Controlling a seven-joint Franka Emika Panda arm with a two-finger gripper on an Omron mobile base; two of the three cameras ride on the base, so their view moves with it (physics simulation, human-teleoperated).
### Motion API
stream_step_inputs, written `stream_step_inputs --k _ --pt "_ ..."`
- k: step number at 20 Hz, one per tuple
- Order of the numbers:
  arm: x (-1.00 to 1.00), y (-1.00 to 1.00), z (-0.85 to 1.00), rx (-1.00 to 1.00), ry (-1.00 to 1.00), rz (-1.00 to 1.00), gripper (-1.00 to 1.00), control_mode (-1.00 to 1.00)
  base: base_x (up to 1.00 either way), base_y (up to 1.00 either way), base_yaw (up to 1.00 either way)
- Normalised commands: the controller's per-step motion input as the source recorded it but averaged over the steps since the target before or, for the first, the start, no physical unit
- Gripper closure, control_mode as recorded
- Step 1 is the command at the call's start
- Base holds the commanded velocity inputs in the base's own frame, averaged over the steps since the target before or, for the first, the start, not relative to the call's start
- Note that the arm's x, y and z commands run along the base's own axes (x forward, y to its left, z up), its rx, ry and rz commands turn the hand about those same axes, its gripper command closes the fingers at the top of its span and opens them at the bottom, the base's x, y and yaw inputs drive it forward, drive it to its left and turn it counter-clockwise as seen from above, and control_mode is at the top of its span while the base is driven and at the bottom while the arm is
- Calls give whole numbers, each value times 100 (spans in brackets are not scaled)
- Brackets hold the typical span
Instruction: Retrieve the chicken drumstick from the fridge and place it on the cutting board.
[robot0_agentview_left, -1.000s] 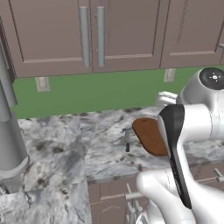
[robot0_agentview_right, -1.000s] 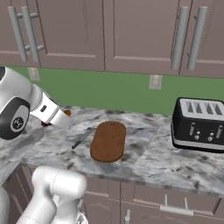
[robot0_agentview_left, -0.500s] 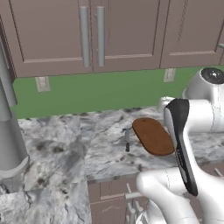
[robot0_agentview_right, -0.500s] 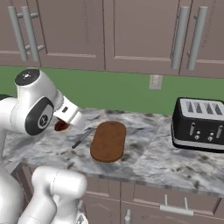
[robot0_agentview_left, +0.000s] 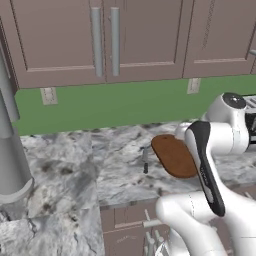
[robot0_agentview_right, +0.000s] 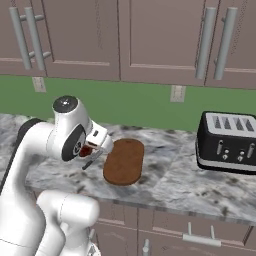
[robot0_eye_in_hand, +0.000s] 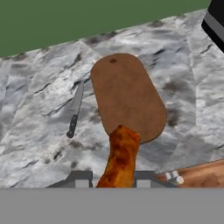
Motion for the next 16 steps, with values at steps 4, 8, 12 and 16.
stream_step_inputs --k 4,8,12,16 --pt "71 -8 -43 0 0 12 100 -100 0 0 0" --pt "66 -19 -39 0 1 11 100 -100 0 0 0" --pt "54 -37 -48 0 10 7 100 -100 0 0 0" --pt "47 -26 -44 0 5 2 100 -100 0 0 0"
